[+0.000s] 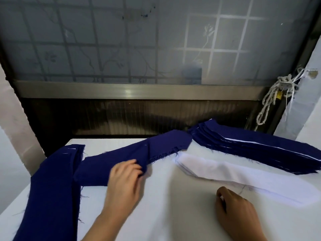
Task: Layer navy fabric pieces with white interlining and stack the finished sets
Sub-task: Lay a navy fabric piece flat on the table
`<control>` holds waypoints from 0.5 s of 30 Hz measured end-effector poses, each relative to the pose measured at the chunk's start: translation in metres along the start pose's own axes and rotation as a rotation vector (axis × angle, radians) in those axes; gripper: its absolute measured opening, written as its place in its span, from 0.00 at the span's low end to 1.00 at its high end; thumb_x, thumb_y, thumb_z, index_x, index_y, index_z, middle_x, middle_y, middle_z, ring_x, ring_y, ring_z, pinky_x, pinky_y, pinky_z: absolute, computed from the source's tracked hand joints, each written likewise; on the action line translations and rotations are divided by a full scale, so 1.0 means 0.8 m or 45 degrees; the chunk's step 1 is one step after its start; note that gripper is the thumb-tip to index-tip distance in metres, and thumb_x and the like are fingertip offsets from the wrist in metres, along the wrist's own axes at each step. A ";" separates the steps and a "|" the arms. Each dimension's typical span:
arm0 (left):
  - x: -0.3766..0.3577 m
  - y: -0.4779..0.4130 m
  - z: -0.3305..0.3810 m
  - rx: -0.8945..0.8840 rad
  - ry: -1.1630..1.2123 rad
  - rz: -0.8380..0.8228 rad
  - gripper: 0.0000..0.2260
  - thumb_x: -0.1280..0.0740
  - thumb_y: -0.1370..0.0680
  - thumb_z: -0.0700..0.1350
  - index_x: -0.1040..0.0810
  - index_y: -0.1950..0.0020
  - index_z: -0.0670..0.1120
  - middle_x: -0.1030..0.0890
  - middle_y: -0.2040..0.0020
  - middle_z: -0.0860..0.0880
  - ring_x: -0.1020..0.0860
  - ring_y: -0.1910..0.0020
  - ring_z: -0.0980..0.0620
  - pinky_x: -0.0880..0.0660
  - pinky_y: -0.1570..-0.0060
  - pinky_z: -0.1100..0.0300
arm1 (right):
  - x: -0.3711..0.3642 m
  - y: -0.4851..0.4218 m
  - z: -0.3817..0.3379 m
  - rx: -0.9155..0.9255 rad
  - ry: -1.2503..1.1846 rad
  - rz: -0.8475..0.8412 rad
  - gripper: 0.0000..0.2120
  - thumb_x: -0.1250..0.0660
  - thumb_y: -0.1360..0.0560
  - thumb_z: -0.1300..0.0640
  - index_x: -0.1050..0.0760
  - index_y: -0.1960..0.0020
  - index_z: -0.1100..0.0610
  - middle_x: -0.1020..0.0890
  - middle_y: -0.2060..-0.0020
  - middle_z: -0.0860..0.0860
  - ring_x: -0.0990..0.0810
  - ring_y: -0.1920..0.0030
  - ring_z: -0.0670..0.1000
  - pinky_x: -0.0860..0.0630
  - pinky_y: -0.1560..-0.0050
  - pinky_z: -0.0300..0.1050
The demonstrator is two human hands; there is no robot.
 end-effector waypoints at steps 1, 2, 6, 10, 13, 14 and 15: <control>-0.006 -0.002 0.030 -0.170 0.056 -0.029 0.12 0.40 0.21 0.43 0.17 0.56 0.43 0.17 0.53 0.49 0.22 0.44 0.49 0.30 0.39 0.52 | 0.001 0.000 0.000 0.004 -0.009 0.015 0.06 0.33 0.27 0.54 0.25 0.50 0.50 0.19 0.59 0.46 0.19 0.63 0.53 0.25 0.64 0.46; -0.011 -0.001 0.062 -0.334 0.148 -0.060 0.13 0.41 0.20 0.41 0.17 0.56 0.44 0.17 0.54 0.49 0.22 0.45 0.49 0.29 0.39 0.53 | 0.003 0.000 0.000 0.025 -0.015 0.048 0.12 0.31 0.28 0.54 0.24 0.45 0.50 0.19 0.55 0.47 0.18 0.60 0.53 0.24 0.63 0.45; -0.019 0.033 0.160 -0.897 0.235 -0.193 0.04 0.37 0.20 0.40 0.25 0.50 0.49 0.21 0.55 0.50 0.22 0.47 0.51 0.28 0.40 0.60 | 0.018 0.010 -0.012 0.344 0.008 0.340 0.35 0.25 0.36 0.54 0.30 0.31 0.58 0.24 0.37 0.54 0.25 0.40 0.56 0.27 0.43 0.50; -0.002 0.022 0.143 -0.815 0.302 -0.086 0.09 0.35 0.25 0.38 0.27 0.47 0.48 0.22 0.53 0.50 0.21 0.51 0.52 0.26 0.45 0.61 | 0.009 0.008 -0.017 0.535 0.063 0.264 0.35 0.28 0.34 0.47 0.31 0.29 0.52 0.31 0.27 0.52 0.33 0.29 0.53 0.39 0.32 0.49; 0.010 0.007 0.102 -0.536 0.390 0.064 0.12 0.32 0.28 0.37 0.26 0.47 0.48 0.26 0.52 0.51 0.25 0.56 0.52 0.28 0.53 0.62 | 0.005 0.008 -0.022 0.625 0.047 0.269 0.17 0.39 0.24 0.44 0.20 0.41 0.48 0.27 0.30 0.50 0.31 0.30 0.53 0.36 0.33 0.53; 0.013 0.005 0.090 -0.434 0.426 0.097 0.12 0.31 0.29 0.39 0.25 0.47 0.48 0.26 0.52 0.52 0.26 0.57 0.52 0.28 0.55 0.61 | 0.004 0.007 -0.023 0.640 0.026 0.260 0.17 0.43 0.22 0.44 0.18 0.46 0.47 0.25 0.32 0.49 0.29 0.32 0.53 0.35 0.34 0.53; 0.016 0.003 0.078 -0.320 0.467 0.128 0.11 0.32 0.28 0.40 0.26 0.46 0.47 0.26 0.52 0.53 0.26 0.59 0.53 0.29 0.57 0.61 | 0.002 0.006 -0.024 0.666 0.014 0.257 0.18 0.46 0.21 0.44 0.18 0.50 0.47 0.23 0.34 0.48 0.27 0.33 0.52 0.35 0.35 0.53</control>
Point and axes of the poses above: each hand's wrist, its own y-axis away from the middle knuckle, its own x-axis out of the back of the hand, z = x × y, the point moved 6 cm from there along -y, towards the middle knuckle
